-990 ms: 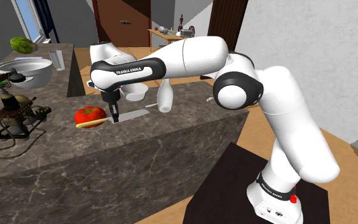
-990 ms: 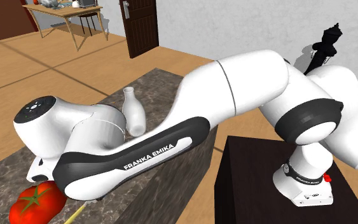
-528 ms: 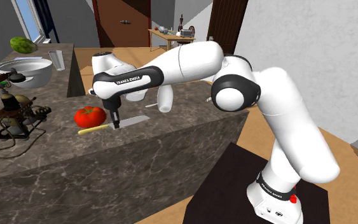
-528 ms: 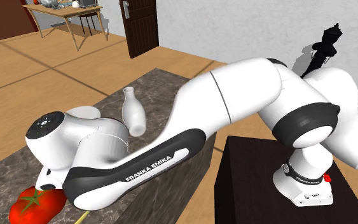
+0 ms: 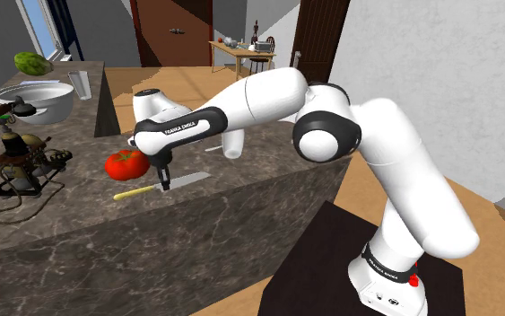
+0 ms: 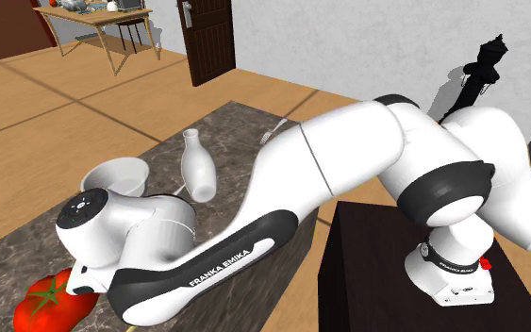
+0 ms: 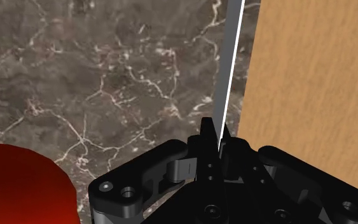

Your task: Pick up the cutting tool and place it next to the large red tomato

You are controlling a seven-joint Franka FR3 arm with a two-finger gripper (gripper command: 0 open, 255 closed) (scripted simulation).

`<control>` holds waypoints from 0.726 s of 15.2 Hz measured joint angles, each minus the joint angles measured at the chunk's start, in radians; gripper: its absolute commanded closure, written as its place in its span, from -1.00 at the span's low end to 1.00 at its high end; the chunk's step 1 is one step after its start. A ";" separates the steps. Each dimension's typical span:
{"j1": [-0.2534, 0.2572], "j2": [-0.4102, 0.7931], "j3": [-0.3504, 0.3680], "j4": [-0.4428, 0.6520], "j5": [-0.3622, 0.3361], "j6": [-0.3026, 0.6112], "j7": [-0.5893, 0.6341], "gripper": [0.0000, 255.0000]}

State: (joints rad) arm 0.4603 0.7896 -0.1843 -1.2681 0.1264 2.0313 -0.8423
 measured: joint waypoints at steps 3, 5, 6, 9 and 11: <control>-0.001 0.019 0.002 -0.008 0.003 0.026 -0.001 1.00; -0.002 0.026 0.003 -0.016 0.004 0.041 -0.003 1.00; -0.002 0.028 0.003 -0.015 0.004 0.043 -0.003 1.00; -0.002 0.029 0.003 -0.015 0.005 0.045 -0.003 1.00; -0.002 0.029 0.003 -0.015 0.005 0.045 -0.003 -1.00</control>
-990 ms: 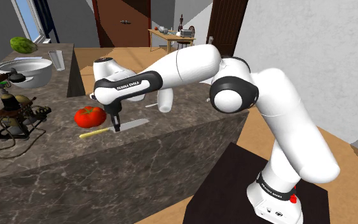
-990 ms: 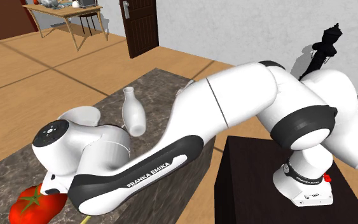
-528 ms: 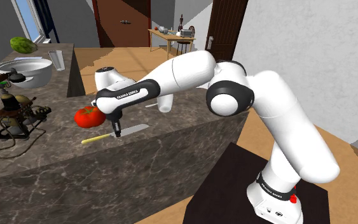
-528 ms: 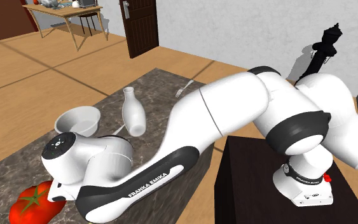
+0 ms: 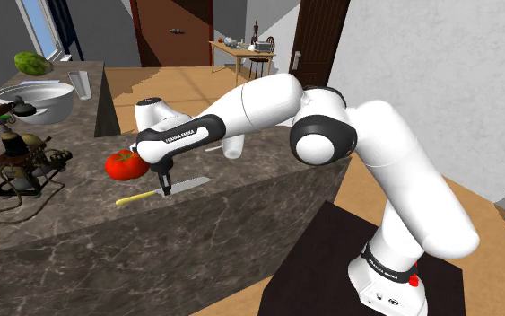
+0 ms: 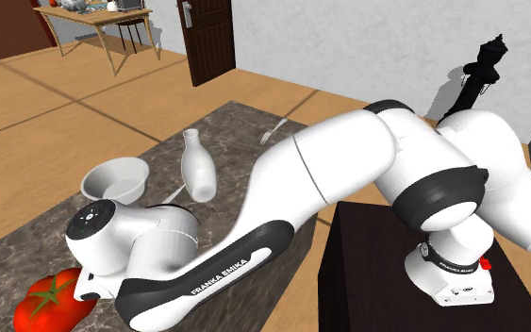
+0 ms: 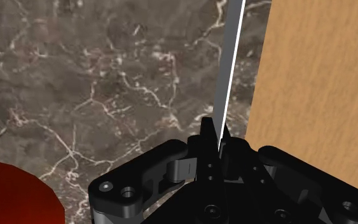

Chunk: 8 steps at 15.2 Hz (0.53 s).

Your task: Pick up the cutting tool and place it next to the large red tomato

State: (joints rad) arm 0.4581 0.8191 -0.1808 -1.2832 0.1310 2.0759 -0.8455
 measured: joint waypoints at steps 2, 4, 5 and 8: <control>0.000 0.000 0.000 0.000 0.000 0.000 0.000 -1.00; 0.000 0.000 0.000 0.000 0.000 0.000 0.000 -1.00; 0.000 0.000 0.000 0.000 0.000 0.000 0.000 -1.00; -0.003 -0.015 -0.002 0.017 -0.002 -0.032 -0.002 -1.00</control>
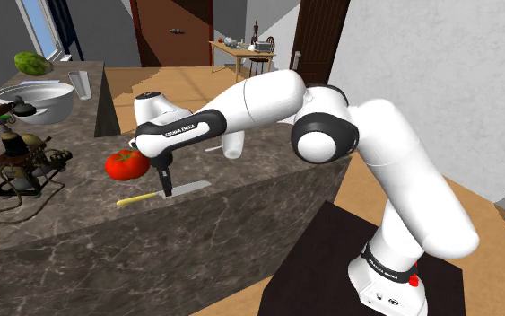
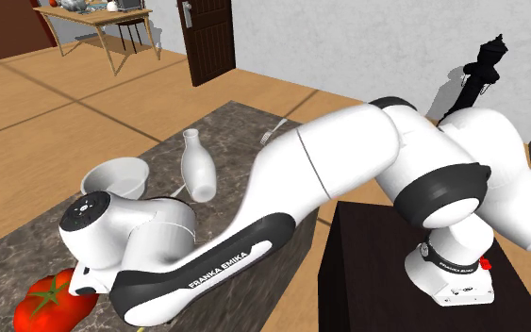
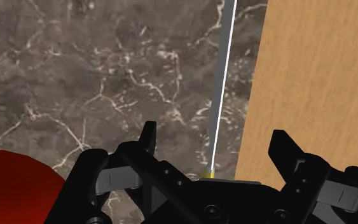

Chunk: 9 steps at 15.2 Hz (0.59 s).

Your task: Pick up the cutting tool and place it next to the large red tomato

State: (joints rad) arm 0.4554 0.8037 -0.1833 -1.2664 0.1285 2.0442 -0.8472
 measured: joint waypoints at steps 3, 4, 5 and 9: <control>0.006 -0.038 -0.004 0.006 -0.005 -0.043 0.006 -1.00; 0.006 -0.038 -0.004 0.014 -0.006 -0.052 0.007 -1.00; 0.006 -0.038 -0.004 0.018 -0.006 -0.056 0.007 -1.00; 0.005 -0.038 -0.004 0.022 -0.006 -0.060 0.007 -1.00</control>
